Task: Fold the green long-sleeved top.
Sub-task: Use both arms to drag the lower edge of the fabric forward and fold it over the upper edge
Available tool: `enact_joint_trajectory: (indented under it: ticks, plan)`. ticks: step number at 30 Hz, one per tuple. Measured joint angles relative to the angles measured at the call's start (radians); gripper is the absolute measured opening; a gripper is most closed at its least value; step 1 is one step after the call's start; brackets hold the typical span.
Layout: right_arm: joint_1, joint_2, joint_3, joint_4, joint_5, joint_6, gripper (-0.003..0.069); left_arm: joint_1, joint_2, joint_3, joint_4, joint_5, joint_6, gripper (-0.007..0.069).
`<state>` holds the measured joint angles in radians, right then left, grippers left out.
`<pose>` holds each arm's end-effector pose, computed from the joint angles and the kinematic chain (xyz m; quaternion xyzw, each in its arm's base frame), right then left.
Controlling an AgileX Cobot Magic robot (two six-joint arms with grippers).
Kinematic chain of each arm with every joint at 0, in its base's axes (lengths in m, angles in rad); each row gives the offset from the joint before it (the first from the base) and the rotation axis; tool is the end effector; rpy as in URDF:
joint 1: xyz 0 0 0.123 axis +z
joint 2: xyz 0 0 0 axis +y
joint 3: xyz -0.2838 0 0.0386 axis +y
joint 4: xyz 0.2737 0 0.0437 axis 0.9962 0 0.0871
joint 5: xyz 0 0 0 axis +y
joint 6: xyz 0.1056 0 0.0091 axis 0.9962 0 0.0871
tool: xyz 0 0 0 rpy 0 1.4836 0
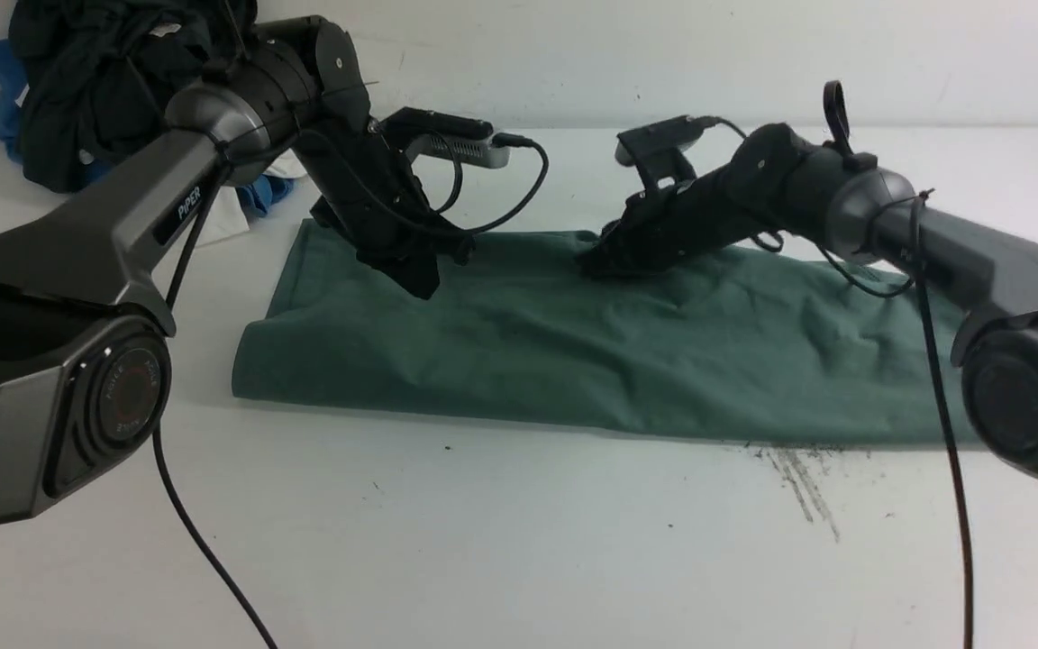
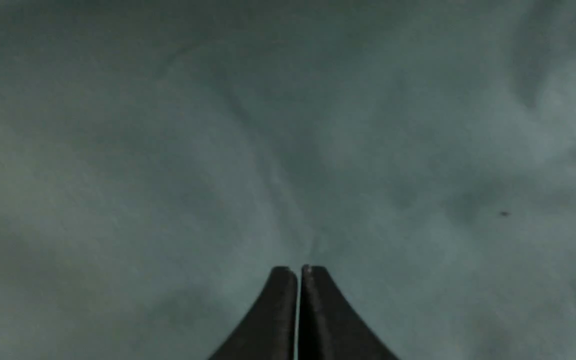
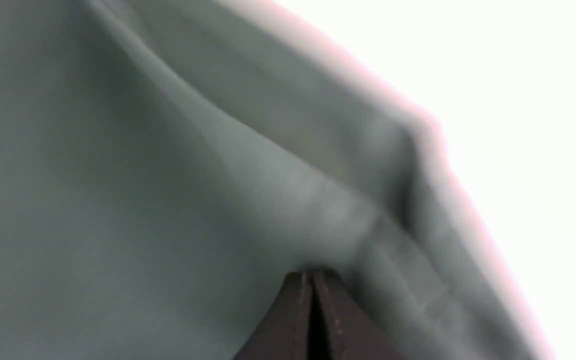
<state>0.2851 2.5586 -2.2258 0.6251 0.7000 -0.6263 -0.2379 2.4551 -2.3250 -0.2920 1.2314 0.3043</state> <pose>0.5609 0.2061 0.1254 -0.2522 0.8847 0.2073 0.3327 0.5297 -0.1581 0.1837 0.2354 0.9502 -0.1379 0.1508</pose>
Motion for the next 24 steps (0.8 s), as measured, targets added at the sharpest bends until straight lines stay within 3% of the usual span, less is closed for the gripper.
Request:
enact_joint_trajectory:
  ticks: [4,7,13,24]
  plan:
    - [-0.035,0.011,-0.124,-0.073,-0.036,0.248,-0.0013,0.0,-0.001,0.0,0.037,0.0,0.0,-0.0008]
    - [-0.059,-0.013,-0.147,-0.142,0.018,0.318,-0.0013,0.005,-0.001,0.0,0.091,0.0,-0.013,-0.0008]
    - [-0.128,-0.113,-0.152,-0.302,0.462,0.316,-0.001,0.024,-0.001,0.002,0.177,0.0,-0.042,-0.0008]
    - [-0.269,-0.077,-0.013,-0.499,0.518,0.333,-0.001,0.063,-0.014,0.102,0.222,-0.001,-0.05,-0.0007]
